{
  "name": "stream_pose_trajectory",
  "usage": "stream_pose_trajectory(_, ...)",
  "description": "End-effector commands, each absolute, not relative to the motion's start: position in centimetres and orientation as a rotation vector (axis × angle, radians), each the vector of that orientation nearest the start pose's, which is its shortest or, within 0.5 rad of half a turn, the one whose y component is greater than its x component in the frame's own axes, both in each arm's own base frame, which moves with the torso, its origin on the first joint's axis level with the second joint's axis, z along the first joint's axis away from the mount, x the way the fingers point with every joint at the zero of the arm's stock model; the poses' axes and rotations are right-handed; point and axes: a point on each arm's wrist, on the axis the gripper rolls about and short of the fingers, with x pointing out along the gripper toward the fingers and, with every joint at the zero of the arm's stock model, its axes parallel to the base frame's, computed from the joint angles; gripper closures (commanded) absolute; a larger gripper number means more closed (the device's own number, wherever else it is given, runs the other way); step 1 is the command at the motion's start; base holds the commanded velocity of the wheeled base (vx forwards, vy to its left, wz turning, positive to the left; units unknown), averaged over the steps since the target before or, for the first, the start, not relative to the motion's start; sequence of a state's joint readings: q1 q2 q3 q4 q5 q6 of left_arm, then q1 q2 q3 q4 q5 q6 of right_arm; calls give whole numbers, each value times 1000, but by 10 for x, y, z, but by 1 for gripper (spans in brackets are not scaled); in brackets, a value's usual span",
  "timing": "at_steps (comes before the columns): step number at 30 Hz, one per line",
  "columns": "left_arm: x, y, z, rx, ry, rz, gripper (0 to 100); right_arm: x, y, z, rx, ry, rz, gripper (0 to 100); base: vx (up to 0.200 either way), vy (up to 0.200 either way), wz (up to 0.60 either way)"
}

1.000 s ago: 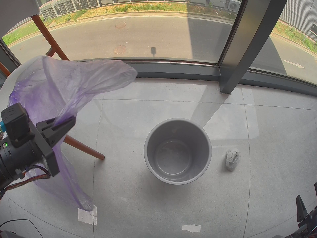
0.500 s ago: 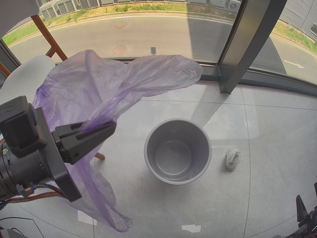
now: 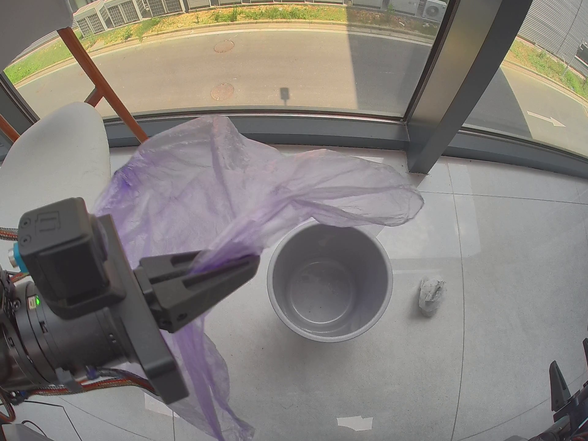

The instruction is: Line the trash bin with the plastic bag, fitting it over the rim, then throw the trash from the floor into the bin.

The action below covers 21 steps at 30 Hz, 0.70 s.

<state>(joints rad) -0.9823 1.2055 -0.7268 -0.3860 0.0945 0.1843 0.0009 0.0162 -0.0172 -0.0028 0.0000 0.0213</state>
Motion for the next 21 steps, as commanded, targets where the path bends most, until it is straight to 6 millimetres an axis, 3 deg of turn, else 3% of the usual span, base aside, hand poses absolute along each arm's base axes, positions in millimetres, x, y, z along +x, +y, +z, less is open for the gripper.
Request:
stream_pose_trajectory(1,107,-167,249,244,34,-928,100,-23,0,76,21,-3,3,0,0,0,0)
stream_pose_trajectory(14,120,-191,252,251,45,-962,100,-23,0,76,23,-3,2,0,0,0,0)
stream_pose_trajectory(20,136,-186,241,284,84,-895,100,-23,0,76,23,-3,2,0,0,0,0)
stream_pose_trajectory(21,146,-181,235,324,97,-852,100,-23,0,76,23,-3,2,0,0,0,0)
